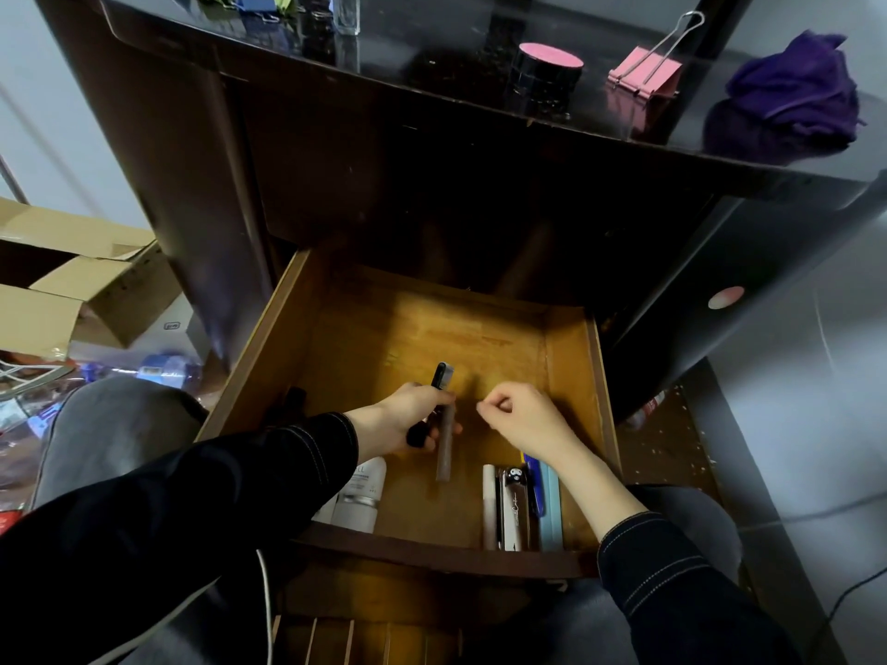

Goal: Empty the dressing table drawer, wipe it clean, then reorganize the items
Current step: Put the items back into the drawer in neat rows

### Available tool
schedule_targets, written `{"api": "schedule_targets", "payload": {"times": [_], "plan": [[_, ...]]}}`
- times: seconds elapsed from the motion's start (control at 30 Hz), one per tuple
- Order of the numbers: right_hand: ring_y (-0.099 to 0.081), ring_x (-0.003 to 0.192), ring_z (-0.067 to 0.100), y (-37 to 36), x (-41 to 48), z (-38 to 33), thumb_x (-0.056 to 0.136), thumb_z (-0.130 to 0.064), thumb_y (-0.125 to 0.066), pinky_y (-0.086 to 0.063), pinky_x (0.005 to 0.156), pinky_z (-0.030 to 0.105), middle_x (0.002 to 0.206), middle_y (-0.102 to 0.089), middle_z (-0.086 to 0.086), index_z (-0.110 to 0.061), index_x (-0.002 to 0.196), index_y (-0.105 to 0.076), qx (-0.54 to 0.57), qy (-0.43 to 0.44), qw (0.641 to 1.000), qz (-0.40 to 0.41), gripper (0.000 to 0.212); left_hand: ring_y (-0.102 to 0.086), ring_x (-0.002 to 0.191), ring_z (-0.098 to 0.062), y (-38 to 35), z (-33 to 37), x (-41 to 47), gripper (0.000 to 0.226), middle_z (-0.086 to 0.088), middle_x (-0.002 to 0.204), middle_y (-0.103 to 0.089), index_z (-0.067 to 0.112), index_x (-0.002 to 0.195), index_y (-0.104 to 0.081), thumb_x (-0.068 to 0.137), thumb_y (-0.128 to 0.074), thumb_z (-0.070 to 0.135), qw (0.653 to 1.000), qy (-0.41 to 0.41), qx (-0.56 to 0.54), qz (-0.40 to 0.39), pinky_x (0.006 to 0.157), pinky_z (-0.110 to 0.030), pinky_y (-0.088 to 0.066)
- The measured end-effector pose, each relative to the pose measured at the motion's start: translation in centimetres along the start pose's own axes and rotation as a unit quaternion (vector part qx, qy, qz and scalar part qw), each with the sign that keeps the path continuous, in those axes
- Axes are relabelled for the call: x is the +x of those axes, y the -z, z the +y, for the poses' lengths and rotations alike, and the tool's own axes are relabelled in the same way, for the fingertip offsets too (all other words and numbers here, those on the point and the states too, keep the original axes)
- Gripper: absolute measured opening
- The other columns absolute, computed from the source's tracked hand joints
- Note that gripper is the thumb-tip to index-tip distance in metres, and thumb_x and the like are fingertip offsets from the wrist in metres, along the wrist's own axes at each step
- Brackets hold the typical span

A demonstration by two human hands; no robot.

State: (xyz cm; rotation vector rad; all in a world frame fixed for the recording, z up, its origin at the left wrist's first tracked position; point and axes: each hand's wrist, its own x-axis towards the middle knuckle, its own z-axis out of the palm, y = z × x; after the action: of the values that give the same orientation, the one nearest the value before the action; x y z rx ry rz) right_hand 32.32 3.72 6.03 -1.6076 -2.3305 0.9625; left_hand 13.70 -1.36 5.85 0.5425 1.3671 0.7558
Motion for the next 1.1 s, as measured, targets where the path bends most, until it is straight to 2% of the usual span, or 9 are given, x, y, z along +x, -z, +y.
{"api": "schedule_targets", "payload": {"times": [0.1,0.27,0.43,0.53,0.67,0.77,0.83,1.0,1.1], "plan": [[-0.065,0.090,0.005,0.2,-0.3,-0.9,0.093,-0.042,-0.064,-0.053,0.079,0.030,0.088,-0.071,-0.011,-0.031,0.099,-0.067,0.068,0.017,0.997,-0.012,0.013,-0.047,0.056,-0.015,-0.1,-0.1,-0.4,0.010,-0.014,0.084,-0.069,0.010,0.103,-0.053,0.103,-0.053,0.020,0.997,0.035,-0.055,-0.044,0.047,-0.023,-0.040],[-0.069,0.082,0.012,0.0,-0.9,-1.9,0.095,-0.031,-0.067,-0.055,0.083,0.040,0.077,-0.074,-0.004,-0.024,0.118,-0.063,0.080,0.041,0.995,-0.051,0.025,-0.048,0.057,-0.012,-0.5,0.1,-0.8,0.007,-0.006,0.073,-0.058,0.008,0.109,-0.050,0.102,-0.049,0.011,0.991,0.065,-0.061,-0.104,0.047,-0.021,-0.041],[-0.066,0.069,0.006,0.3,-0.8,-1.9,0.095,-0.019,-0.067,-0.047,0.064,0.023,0.081,-0.074,0.009,-0.023,0.114,-0.064,0.114,0.032,0.990,-0.081,0.020,-0.049,0.060,-0.011,-0.6,0.3,-1.1,0.015,-0.007,0.083,-0.058,0.006,0.118,-0.047,0.103,-0.041,0.007,0.989,0.058,-0.043,-0.127,0.050,-0.020,-0.041],[-0.070,0.076,0.012,0.3,-0.7,-1.8,0.092,-0.016,-0.071,-0.051,0.063,0.019,0.083,-0.074,0.004,-0.022,0.111,-0.065,0.131,0.026,0.987,-0.087,0.022,-0.050,0.061,-0.014,-0.8,0.2,-1.3,0.017,-0.009,0.084,-0.056,0.006,0.118,-0.047,0.104,-0.040,0.005,0.992,0.064,-0.035,-0.100,0.053,-0.023,-0.041],[-0.067,0.089,0.015,-0.1,-0.3,-1.1,0.089,-0.022,-0.073,-0.054,0.082,0.034,0.090,-0.070,-0.004,-0.025,0.108,-0.068,0.093,0.011,0.993,-0.068,0.019,-0.048,0.060,-0.018,-1.1,0.2,-0.8,0.018,-0.012,0.084,-0.054,0.003,0.120,-0.048,0.103,-0.039,0.004,1.000,0.009,-0.005,0.017,0.053,-0.029,-0.039],[-0.062,0.071,0.009,-0.6,0.0,-0.5,0.089,-0.026,-0.073,-0.050,0.066,0.027,0.076,-0.068,-0.008,-0.028,0.099,-0.066,0.053,-0.008,0.997,-0.055,0.013,-0.045,0.060,-0.019,-0.8,0.2,-0.2,0.013,-0.015,0.089,-0.056,0.004,0.115,-0.046,0.104,-0.039,0.006,0.997,-0.003,0.004,0.074,0.051,-0.031,-0.036],[-0.059,0.064,0.008,-0.8,0.2,-0.2,0.088,-0.027,-0.073,-0.046,0.061,0.027,0.070,-0.066,-0.008,-0.029,0.095,-0.064,0.024,-0.018,0.998,-0.054,0.011,-0.045,0.060,-0.019,-0.7,0.3,-0.3,0.013,-0.016,0.090,-0.057,0.004,0.115,-0.046,0.104,-0.040,0.006,0.997,0.002,-0.002,0.075,0.052,-0.031,-0.036],[-0.064,0.076,0.012,-1.1,0.1,0.1,0.083,-0.031,-0.073,-0.053,0.067,0.036,0.080,-0.067,-0.007,-0.028,0.094,-0.065,-0.051,-0.017,0.996,-0.073,0.013,-0.046,0.058,-0.018,-0.8,0.3,-0.6,0.024,-0.014,0.084,-0.057,0.002,0.128,-0.042,0.104,-0.043,0.008,0.999,-0.010,0.001,0.049,0.050,-0.030,-0.037],[-0.065,0.080,0.009,-1.1,0.2,0.0,0.081,-0.032,-0.074,-0.057,0.074,0.039,0.084,-0.067,-0.009,-0.027,0.094,-0.067,-0.085,-0.005,0.992,-0.096,0.016,-0.046,0.059,-0.018,-0.8,0.3,-0.9,0.018,-0.014,0.083,-0.057,0.003,0.122,-0.042,0.104,-0.043,0.008,0.999,-0.011,-0.007,0.042,0.051,-0.030,-0.037]]}}
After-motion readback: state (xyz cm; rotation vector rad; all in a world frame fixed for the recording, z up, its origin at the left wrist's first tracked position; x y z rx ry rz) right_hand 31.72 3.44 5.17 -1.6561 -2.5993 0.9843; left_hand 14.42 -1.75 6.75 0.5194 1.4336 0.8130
